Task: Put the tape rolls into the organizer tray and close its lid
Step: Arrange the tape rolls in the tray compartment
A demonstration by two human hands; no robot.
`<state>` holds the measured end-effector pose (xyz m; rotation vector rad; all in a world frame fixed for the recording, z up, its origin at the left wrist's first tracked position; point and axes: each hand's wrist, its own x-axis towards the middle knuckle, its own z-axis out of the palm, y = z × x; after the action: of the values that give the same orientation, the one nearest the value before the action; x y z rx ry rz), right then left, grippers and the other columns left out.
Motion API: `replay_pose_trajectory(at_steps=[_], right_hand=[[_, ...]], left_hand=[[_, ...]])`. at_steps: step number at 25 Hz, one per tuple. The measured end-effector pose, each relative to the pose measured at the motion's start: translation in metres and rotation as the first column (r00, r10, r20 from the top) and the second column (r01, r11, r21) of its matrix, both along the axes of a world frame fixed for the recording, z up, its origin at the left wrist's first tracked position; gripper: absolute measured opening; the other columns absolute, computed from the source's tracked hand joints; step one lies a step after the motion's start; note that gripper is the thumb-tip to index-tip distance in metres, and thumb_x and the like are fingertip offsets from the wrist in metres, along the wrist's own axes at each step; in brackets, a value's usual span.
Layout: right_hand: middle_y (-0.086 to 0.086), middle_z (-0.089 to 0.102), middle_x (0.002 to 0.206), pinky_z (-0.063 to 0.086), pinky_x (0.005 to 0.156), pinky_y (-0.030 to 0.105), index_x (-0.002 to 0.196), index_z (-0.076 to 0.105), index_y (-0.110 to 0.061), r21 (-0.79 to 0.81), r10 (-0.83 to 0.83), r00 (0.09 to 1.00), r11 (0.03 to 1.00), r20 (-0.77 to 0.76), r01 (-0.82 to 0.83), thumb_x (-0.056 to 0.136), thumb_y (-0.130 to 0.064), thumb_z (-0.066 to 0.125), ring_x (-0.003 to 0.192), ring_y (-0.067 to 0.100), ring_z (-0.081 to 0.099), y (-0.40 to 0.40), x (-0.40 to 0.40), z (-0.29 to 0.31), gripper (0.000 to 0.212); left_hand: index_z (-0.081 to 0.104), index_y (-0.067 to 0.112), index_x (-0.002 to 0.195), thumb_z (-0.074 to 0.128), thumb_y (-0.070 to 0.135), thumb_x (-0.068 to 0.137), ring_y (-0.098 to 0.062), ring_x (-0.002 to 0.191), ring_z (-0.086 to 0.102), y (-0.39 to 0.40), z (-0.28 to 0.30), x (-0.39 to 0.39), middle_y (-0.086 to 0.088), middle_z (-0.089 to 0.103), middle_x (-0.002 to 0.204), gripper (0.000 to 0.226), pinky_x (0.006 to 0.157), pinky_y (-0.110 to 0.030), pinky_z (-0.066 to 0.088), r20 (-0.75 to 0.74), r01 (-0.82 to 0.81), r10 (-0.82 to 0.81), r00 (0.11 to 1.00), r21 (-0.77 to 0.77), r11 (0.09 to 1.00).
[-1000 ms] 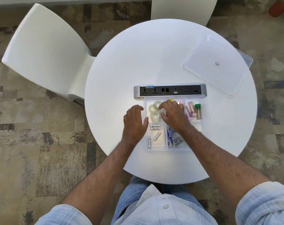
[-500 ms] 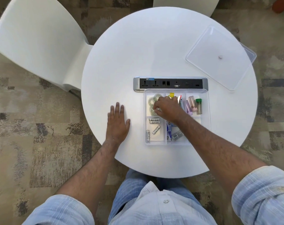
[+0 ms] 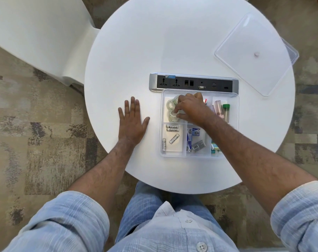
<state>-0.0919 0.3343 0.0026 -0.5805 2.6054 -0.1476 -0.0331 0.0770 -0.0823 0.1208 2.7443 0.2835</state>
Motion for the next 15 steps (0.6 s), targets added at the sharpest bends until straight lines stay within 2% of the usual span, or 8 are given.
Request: replay_pose_trajectory(at_steps=[8,15], right_hand=[[-0.006,0.064,0.110,0.030,0.096,0.040,0.107,0.073,-0.027,-0.043,0.127,0.992,0.991,0.017,-0.126,0.081,-0.038,0.080,0.106,0.018,0.058,0.003,0.001,-0.011,0.029],[-0.006,0.065,0.102,0.032,0.090,0.041,0.104,0.075,-0.026,0.010,0.243,0.969,0.970,-0.030,-0.243,0.073,-0.033,0.087,0.100,0.020,0.057,0.001,-0.007,-0.013,0.034]], left_hand=[[0.006,0.009,0.167,0.030,0.058,0.106,-0.033,0.164,0.004,0.002,-0.026,0.005,-0.009,0.004,0.177,0.082,0.131,-0.060,0.008,-0.183,-0.041,0.039,0.982,-0.006,0.999],[0.011,0.011,0.167,0.033,0.057,0.105,-0.031,0.164,0.008,0.000,-0.034,0.007,-0.007,0.009,0.177,0.081,0.131,-0.059,0.010,-0.267,-0.063,0.062,0.962,0.004,0.998]])
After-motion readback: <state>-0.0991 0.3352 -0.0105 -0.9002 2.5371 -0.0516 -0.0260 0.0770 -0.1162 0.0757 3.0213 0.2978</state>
